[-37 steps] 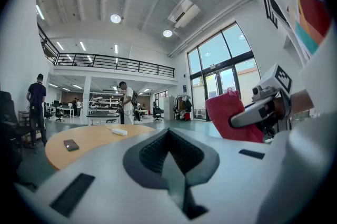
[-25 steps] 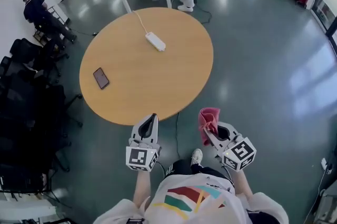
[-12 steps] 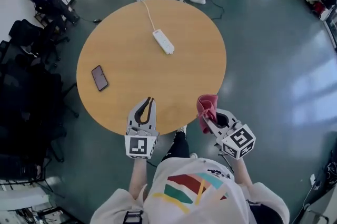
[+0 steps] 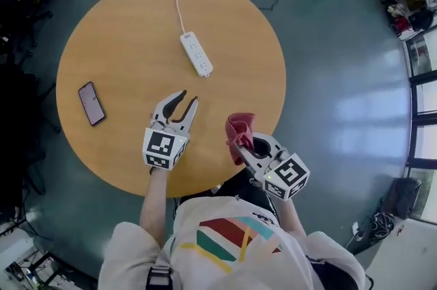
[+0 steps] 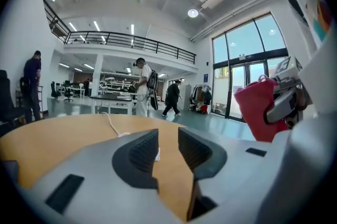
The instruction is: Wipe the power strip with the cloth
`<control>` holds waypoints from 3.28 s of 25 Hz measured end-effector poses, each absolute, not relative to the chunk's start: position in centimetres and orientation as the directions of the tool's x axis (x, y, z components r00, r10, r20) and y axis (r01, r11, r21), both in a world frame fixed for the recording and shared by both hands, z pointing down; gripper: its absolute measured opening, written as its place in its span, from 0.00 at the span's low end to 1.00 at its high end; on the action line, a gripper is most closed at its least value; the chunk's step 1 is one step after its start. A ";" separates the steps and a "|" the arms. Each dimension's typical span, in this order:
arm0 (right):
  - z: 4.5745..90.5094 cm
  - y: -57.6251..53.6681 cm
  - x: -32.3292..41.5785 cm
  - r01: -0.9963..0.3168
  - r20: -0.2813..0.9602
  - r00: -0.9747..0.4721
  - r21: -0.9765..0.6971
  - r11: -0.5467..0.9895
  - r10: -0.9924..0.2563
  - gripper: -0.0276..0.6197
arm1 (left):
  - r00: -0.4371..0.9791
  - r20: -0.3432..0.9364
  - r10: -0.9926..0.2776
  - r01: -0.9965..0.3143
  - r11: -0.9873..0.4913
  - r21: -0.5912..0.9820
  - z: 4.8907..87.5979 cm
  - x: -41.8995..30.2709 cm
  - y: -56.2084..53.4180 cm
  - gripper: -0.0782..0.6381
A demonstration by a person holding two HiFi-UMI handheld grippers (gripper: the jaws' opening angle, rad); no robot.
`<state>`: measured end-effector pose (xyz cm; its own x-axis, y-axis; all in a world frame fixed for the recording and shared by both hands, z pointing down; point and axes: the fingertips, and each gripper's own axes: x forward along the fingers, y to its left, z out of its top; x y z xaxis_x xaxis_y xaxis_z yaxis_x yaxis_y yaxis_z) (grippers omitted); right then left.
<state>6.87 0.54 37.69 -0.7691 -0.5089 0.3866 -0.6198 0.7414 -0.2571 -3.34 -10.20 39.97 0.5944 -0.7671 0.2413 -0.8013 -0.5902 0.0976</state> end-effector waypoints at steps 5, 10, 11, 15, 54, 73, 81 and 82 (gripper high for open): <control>41.6 -2.5 6.5 -0.611 0.479 -0.762 -0.310 0.729 -0.435 0.10 | 0.570 0.347 -0.745 -0.814 -0.568 0.119 44.4 -3.3 -16.5 0.15; 44.5 -7.3 6.9 -0.553 0.444 -0.819 -0.441 0.707 -0.363 0.10 | 0.548 0.510 -0.663 -0.757 -0.653 -0.034 48.4 -0.4 -22.3 0.15; 44.7 -8.7 7.1 -0.538 0.431 -0.829 -0.444 0.716 -0.356 0.10 | 0.534 0.543 -0.648 -0.750 -0.660 -0.049 49.3 0.1 -23.5 0.15; 44.9 -12.6 8.0 -0.504 0.430 -0.839 -0.388 0.772 -0.332 0.10 | 0.471 0.684 -0.557 -0.730 -0.681 -0.052 53.8 1.5 -24.4 0.15; 56.4 -31.3 -9.1 0.503 0.938 -0.277 0.326 0.800 -0.208 0.10 | 0.391 0.702 -0.595 -0.769 -0.631 -0.106 59.4 0.8 -13.9 0.15; 56.2 -18.7 -3.7 0.533 0.943 -0.331 0.215 0.818 -0.033 0.10 | 0.388 0.528 -0.755 -0.919 -0.361 0.160 55.5 -3.3 -15.5 0.15; 53.2 -22.0 -2.1 0.022 0.812 -0.581 -0.047 0.999 0.051 0.10 | 0.242 0.450 -0.860 -0.963 -0.271 -0.002 49.5 -7.0 -21.8 0.15; 52.7 -23.5 -1.7 -0.097 0.781 -0.624 -0.119 0.988 0.033 0.10 | 0.246 0.459 -0.854 -0.959 -0.282 -0.010 49.4 -6.8 -23.0 0.15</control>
